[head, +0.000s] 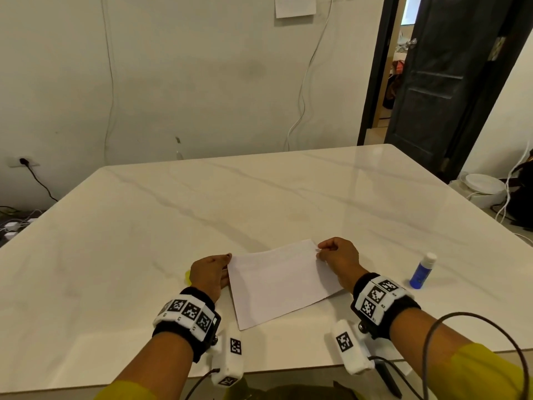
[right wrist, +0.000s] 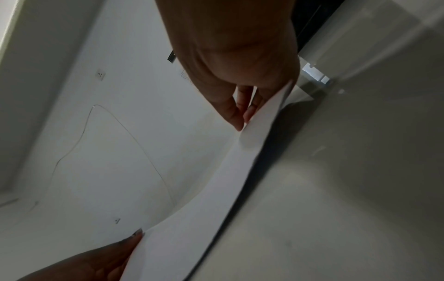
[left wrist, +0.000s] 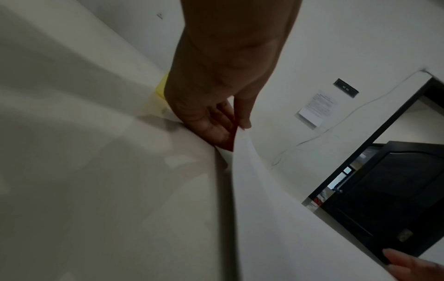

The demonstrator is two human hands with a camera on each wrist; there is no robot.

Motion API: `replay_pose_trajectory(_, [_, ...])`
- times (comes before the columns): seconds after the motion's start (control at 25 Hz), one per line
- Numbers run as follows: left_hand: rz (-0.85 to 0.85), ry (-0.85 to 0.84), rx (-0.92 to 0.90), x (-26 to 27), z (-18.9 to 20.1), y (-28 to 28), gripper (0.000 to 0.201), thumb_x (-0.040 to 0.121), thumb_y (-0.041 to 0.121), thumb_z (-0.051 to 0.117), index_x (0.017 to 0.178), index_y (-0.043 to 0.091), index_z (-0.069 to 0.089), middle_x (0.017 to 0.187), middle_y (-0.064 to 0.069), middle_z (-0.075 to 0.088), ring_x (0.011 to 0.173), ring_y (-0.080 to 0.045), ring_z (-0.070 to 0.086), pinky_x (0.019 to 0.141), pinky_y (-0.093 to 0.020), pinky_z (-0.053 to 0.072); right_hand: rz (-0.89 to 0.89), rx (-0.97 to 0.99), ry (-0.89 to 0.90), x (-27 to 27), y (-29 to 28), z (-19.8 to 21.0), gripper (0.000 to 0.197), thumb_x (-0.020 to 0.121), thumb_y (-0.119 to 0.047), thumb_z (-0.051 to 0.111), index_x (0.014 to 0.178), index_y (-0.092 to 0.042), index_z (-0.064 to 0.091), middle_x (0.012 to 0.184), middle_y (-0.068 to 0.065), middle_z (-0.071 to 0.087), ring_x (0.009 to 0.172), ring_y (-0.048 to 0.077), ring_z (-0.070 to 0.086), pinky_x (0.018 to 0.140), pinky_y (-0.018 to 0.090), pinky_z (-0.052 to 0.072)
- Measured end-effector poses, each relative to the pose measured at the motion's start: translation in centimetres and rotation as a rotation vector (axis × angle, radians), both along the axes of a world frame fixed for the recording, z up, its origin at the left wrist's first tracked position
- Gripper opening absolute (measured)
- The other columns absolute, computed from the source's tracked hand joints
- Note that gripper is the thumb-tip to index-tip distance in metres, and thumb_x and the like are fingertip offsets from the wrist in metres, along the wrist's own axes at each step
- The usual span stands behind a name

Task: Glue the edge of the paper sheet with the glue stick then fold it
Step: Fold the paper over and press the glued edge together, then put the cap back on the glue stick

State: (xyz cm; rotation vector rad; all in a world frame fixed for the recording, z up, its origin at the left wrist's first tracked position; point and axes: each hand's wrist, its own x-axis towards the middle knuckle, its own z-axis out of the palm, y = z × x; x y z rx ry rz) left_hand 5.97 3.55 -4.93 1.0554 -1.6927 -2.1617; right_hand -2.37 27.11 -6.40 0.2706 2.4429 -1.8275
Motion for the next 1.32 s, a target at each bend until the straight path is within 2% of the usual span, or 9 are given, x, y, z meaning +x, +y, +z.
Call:
replay_pose_trajectory(0.16, [-0.038, -0.045, -0.171, -0.5, -0.1, -0.8, 0.015, 0.082, 0.009, 0.065, 0.085, -0.006, 0.064, 0.081, -0.018, 0.064, 0.077, -0.032, 0.06, 0.054, -0.029, 0.055, 0.013, 0.004, -0.023, 0.2, -0.1, 0.6, 0.011, 0.078, -0.002, 0.063, 0.074, -0.012, 0.061, 0.087, 0.008, 0.061, 0.079, 0.021, 0.054, 0.067, 0.026, 0.043])
replay_pose_trajectory(0.32, [-0.192, -0.175, -0.598, -0.1, 1.7, -0.7, 0.039, 0.083, 0.021, 0.065, 0.115, 0.0, 0.059, 0.117, -0.019, 0.061, 0.104, -0.034, 0.058, 0.095, -0.041, 0.048, 0.028, 0.057, -0.003, 1.0, -1.0, 2.8, 0.015, 0.08, -0.01, 0.059, 0.086, 0.003, 0.064, 0.084, 0.009, 0.061, 0.08, 0.025, 0.056, 0.076, 0.034, 0.047])
replay_pose_trajectory(0.36, [-0.207, -0.13, -0.562, 0.1, 2.4, -0.4, 0.033, 0.085, 0.02, 0.063, 0.112, 0.002, 0.06, 0.114, -0.017, 0.059, 0.103, -0.033, 0.057, 0.095, -0.042, 0.048, 0.018, 0.007, -0.012, 1.2, -1.3, 3.4, 0.019, 0.08, -0.01, 0.059, 0.09, 0.006, 0.063, 0.086, 0.009, 0.06, 0.083, 0.025, 0.055, 0.077, 0.034, 0.046])
replay_pose_trajectory(0.44, [-0.228, -0.013, -0.202, 0.1, 4.0, 0.4, 0.02, 0.088, 0.018, 0.057, 0.102, 0.004, 0.058, 0.103, -0.016, 0.057, 0.091, -0.031, 0.056, 0.081, -0.042, 0.052, 0.047, -0.246, -0.115, 1.7, -2.4, 4.7, 0.021, 0.083, -0.01, 0.057, 0.095, 0.005, 0.062, 0.091, 0.011, 0.059, 0.081, 0.024, 0.054, 0.074, 0.034, 0.046])
replay_pose_trajectory(0.56, [-0.343, -0.042, 0.275, -0.1, 4.6, 2.0, 0.031, 0.092, 0.026, 0.049, 0.11, 0.0, 0.052, 0.104, -0.019, 0.056, 0.089, -0.034, 0.059, 0.074, -0.046, 0.052, 0.192, -0.63, -0.437, 2.8, -4.5, 5.3, 0.014, 0.087, -0.013, 0.05, 0.092, -0.001, 0.056, 0.094, 0.016, 0.061, 0.082, 0.028, 0.059, 0.07, 0.037, 0.052])
replay_pose_trajectory(0.76, [-0.468, -0.194, 0.459, 0.4, 2.1, 2.3, 0.057, 0.092, 0.043, 0.043, 0.133, 0.005, 0.03, 0.113, -0.024, 0.055, 0.098, -0.037, 0.059, 0.081, -0.059, 0.047, 0.234, -0.746, -0.655, 3.1, -4.8, 2.5, 0.033, 0.092, -0.019, 0.042, 0.118, 0.001, 0.044, 0.122, 0.025, 0.054, 0.115, 0.037, 0.053, 0.086, 0.049, 0.048])
replay_pose_trajectory(1.0, [-0.476, -0.146, 0.533, 0.6, 0.8, 1.0, 0.062, 0.092, 0.046, 0.042, 0.137, 0.005, 0.033, 0.117, -0.027, 0.057, 0.105, -0.039, 0.058, 0.089, -0.061, 0.044, 0.063, -0.777, -0.554, 2.4, -1.8, 2.3, 0.043, 0.093, -0.017, 0.038, 0.13, 0.005, 0.037, 0.132, 0.025, 0.049, 0.12, 0.037, 0.05, 0.083, 0.049, 0.048])
replay_pose_trajectory(1.2, [-0.487, 0.0, 0.305, 2.1, 4.1, 0.9, 0.048, 0.086, 0.045, 0.051, 0.116, 0.008, 0.052, 0.113, -0.023, 0.062, 0.093, -0.035, 0.065, 0.079, -0.047, 0.054, 0.028, -0.752, -0.352, 5.4, 1.8, 5.0, 0.016, 0.089, -0.016, 0.049, 0.1, -0.006, 0.056, 0.108, 0.018, 0.062, 0.091, 0.031, 0.06, 0.075, 0.041, 0.052])
replay_pose_trajectory(1.32, [-0.38, 0.069, -0.206, 3.2, 6.3, -1.3, 0.028, 0.088, 0.029, 0.056, 0.108, 0.011, 0.061, 0.094, -0.008, 0.062, 0.064, -0.022, 0.059, 0.061, -0.026, 0.045, -0.334, -0.676, 0.015, 7.6, 5.1, 6.3, 0.015, 0.084, -0.006, 0.056, 0.083, -0.021, 0.055, 0.085, 0.003, 0.057, 0.073, 0.018, 0.052, 0.066, 0.028, 0.045])
